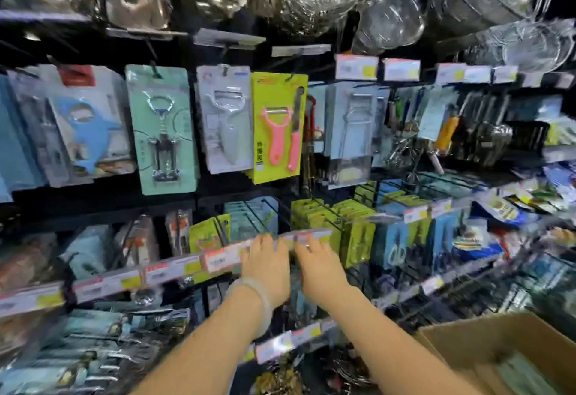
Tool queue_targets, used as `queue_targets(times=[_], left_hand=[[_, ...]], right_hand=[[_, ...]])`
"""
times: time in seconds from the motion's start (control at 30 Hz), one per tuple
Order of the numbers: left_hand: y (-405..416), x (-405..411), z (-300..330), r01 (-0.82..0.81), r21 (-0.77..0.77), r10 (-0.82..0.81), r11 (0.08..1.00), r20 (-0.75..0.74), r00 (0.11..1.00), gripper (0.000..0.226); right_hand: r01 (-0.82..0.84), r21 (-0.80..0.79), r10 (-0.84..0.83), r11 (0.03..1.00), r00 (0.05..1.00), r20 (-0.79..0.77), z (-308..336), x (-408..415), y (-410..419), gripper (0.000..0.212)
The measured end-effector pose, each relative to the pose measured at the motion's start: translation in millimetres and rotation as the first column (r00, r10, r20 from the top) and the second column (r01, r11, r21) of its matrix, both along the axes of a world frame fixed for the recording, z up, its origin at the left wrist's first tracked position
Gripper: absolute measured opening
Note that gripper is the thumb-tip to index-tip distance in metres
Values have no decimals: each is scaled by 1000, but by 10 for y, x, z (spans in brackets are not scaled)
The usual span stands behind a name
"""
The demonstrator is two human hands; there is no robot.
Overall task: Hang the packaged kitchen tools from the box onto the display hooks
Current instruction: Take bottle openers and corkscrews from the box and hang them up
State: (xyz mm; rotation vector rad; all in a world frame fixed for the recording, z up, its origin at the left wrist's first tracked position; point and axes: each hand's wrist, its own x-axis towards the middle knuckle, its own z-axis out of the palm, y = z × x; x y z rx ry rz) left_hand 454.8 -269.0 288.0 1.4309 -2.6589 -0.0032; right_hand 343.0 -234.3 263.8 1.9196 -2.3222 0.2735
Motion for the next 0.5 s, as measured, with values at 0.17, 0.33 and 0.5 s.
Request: queue_targets(times=[0.17,0.33,0.5], left_hand=[[696,-766,-300,124,71,-128,990,58,990,68],[1376,-1427,-658,229,173,-251,958,116,961,65],[1945,-1945,-993,308,259,-362,916,196,912,68]], right_hand=[[123,78,-126,989,991,36,-288,-671,771,55],[230,160,-240,960,970,46,-686,-1248,1632,58],[328,270,-367,905,924,108,-1047,-1714,2329,54]])
